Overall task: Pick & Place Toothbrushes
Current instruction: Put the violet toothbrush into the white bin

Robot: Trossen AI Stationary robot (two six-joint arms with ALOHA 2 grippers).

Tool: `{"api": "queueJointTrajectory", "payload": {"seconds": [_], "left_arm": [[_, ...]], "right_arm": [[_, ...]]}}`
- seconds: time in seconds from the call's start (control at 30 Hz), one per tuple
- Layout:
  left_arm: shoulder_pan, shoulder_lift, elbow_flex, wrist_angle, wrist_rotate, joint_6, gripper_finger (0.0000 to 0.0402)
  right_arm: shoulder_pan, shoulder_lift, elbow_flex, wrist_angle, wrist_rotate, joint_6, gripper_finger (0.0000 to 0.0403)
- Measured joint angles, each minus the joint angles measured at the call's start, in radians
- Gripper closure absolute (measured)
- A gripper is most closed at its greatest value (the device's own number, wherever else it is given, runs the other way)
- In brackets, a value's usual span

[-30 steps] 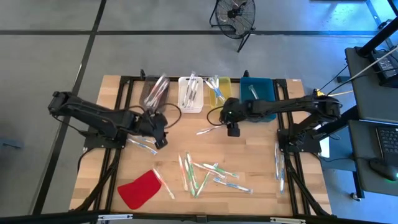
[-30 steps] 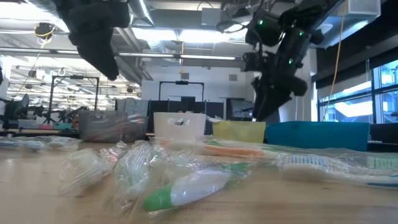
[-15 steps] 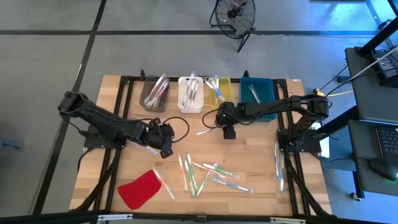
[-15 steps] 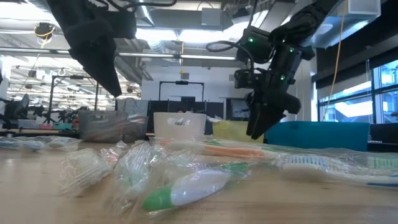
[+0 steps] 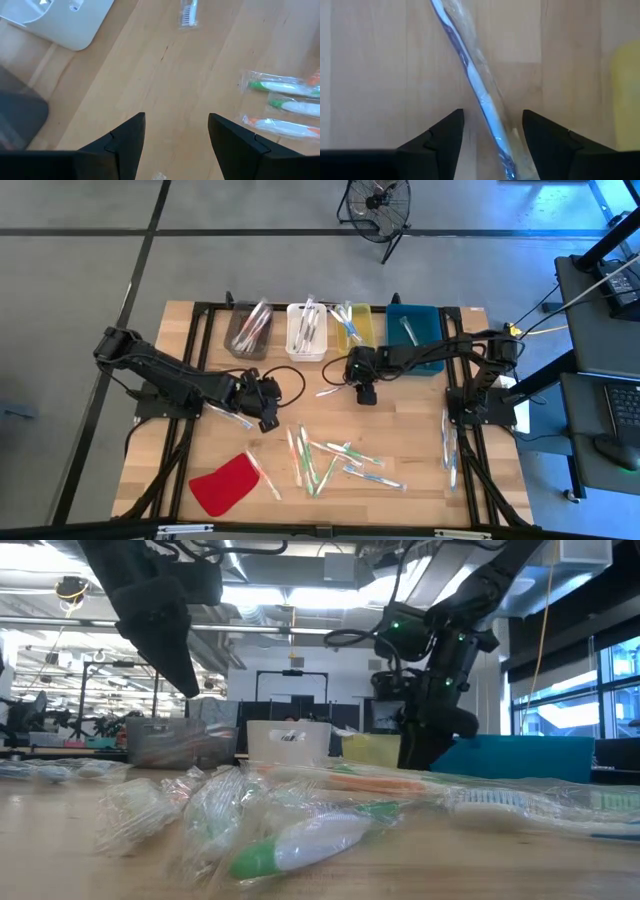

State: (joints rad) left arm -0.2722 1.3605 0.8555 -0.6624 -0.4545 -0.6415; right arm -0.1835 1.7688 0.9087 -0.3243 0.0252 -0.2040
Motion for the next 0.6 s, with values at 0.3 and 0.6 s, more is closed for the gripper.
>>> {"api": "queueJointTrajectory", "payload": {"seconds": [0.3,0.6], "left_arm": [[0.000,0.000,0.000,0.000,-0.010,0.000,0.0190],[0.001,0.000,0.000,0.000,-0.026,0.001,0.0190]], "right_arm": [[-0.008,0.004,0.000,-0.020,-0.046,0.067,0.0245],[-0.007,0.004,-0.001,-0.038,-0.068,0.091,0.0320]]}}
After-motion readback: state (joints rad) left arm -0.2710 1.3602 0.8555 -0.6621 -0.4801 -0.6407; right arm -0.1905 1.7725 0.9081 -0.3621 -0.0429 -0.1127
